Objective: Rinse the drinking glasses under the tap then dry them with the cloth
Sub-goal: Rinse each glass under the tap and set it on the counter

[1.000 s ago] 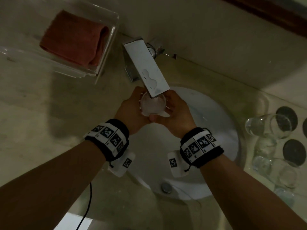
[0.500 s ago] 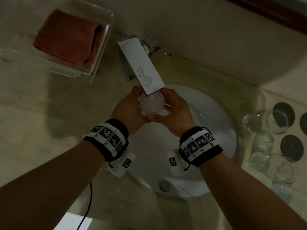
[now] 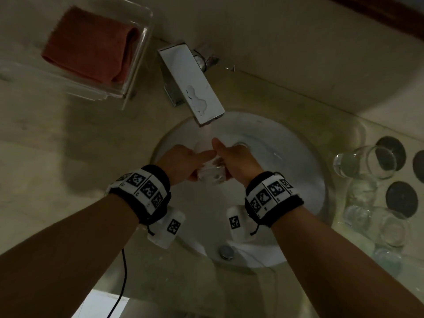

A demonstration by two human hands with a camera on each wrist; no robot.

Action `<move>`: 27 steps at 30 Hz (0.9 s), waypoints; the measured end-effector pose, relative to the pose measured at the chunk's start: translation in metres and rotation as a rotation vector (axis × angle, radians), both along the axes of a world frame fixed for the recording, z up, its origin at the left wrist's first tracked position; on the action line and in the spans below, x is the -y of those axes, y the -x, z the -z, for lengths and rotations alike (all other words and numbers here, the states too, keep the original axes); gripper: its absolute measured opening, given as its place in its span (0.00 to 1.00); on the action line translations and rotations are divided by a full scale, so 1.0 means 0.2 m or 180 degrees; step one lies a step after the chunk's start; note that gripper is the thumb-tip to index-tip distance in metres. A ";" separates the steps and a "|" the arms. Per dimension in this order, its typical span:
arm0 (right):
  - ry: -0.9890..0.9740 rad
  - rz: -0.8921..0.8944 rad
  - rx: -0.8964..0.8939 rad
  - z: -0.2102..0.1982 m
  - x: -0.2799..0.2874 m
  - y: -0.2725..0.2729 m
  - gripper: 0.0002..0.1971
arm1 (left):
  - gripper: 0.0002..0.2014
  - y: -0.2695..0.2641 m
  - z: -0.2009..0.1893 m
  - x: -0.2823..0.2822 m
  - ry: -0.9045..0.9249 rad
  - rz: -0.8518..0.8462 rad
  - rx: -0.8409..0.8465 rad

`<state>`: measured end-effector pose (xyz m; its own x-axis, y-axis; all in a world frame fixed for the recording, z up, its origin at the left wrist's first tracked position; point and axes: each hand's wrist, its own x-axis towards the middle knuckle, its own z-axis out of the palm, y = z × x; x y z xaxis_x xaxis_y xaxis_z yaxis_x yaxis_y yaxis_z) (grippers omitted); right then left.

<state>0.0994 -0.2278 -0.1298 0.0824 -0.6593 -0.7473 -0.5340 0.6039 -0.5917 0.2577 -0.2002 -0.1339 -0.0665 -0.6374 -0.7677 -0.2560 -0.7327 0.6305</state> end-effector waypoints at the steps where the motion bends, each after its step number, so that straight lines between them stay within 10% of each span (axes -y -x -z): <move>1: -0.0057 0.0053 0.0021 0.01 0.00 0.00 0.32 | 0.24 0.00 0.00 0.00 -0.0045 -0.0048 -0.0016; 8: 0.0204 0.0114 0.0294 0.02 0.01 0.01 0.27 | 0.16 0.00 -0.01 0.00 0.0129 -0.0420 -0.0309; 13: 0.0677 0.0103 0.0784 0.01 0.00 0.05 0.16 | 0.27 -0.03 -0.01 0.00 0.0611 -0.0765 -0.0473; 27: 0.0975 0.0131 0.1163 -0.05 0.00 0.07 0.33 | 0.39 -0.05 -0.03 0.02 0.1261 -0.0587 -0.0429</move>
